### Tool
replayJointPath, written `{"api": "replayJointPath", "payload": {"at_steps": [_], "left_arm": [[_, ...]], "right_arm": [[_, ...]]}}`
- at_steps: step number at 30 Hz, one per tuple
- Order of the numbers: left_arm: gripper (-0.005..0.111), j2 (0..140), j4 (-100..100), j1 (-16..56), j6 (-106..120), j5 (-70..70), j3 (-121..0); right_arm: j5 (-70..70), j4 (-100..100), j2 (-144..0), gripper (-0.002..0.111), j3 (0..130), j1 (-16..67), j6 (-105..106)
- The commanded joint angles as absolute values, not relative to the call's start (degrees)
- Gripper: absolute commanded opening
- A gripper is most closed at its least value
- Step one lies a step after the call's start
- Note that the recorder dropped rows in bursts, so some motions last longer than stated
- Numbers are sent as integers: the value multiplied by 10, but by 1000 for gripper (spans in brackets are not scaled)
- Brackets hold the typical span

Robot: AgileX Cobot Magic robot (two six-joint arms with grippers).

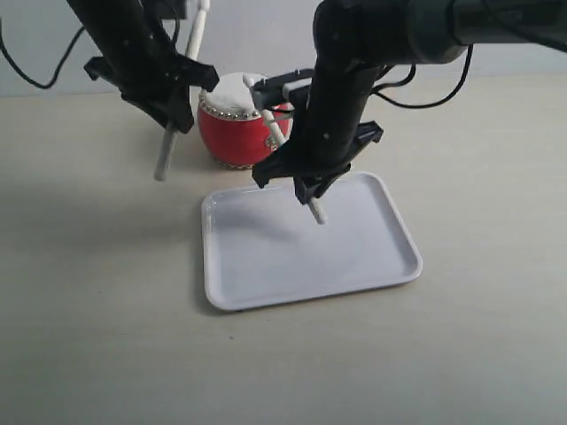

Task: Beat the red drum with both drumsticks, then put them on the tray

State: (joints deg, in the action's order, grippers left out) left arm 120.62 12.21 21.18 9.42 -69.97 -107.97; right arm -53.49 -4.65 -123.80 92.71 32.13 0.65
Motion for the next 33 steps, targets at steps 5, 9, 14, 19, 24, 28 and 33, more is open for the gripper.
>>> {"api": "replayJointPath", "payload": {"at_steps": [5, 9, 14, 19, 24, 28, 33], "left_arm": [[0, 1214, 119, 212, 96, -700, -1081], [0, 1265, 119, 212, 98, -700, -1081], [0, 1325, 123, 212, 99, -700, -1081], [0, 1323, 138, 212, 98, -700, -1081], [0, 1285, 138, 212, 97, -700, -1081], [0, 1232, 137, 212, 89, -700, -1081], [0, 1158, 144, 212, 85, -700, -1081]], "right_arm": [[-555, -45, -1178, 0, 929, 320, 8], [-594, -58, -1122, 0, 929, 320, 8], [-580, -69, -1042, 0, 929, 320, 9], [-529, -61, -1032, 0, 929, 320, 9], [-523, -39, -1116, 0, 929, 320, 9], [-525, -45, -1211, 0, 929, 320, 8], [-523, -82, -1269, 0, 929, 320, 8]]}}
